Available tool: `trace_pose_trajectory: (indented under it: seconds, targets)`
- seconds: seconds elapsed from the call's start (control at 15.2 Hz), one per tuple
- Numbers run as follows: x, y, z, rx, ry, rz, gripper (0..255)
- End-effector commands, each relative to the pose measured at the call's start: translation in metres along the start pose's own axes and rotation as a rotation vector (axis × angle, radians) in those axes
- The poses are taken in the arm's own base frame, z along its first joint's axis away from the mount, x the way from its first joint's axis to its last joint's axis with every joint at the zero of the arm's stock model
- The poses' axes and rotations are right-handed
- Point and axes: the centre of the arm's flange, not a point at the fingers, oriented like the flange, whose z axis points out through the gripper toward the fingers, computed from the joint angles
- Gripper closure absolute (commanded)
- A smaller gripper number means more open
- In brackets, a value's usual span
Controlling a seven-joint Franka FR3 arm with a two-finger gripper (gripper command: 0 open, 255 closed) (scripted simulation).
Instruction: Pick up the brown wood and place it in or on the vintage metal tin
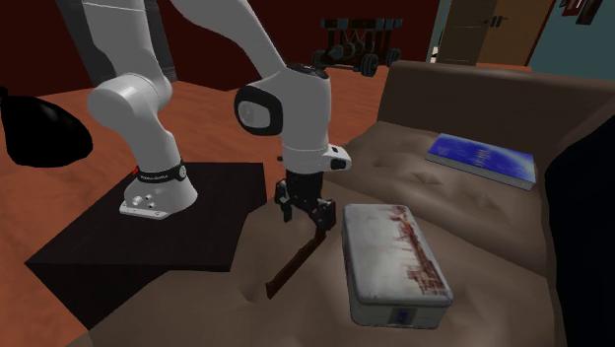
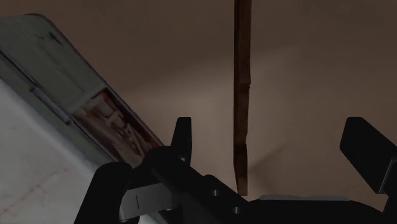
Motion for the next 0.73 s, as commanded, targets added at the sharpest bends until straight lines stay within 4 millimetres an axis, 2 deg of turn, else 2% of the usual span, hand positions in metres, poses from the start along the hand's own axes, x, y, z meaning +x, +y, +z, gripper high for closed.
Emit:
trace_pose_trajectory:
  seconds: [0.0,0.4,0.66]
  targets:
    - [-0.002,0.006,0.014,-0.004,-0.006,-0.025,0]
    - [-0.002,0.006,0.045,-0.004,-0.006,-0.025,0]
    - [-0.002,0.006,0.048,-0.004,-0.006,-0.025,0]
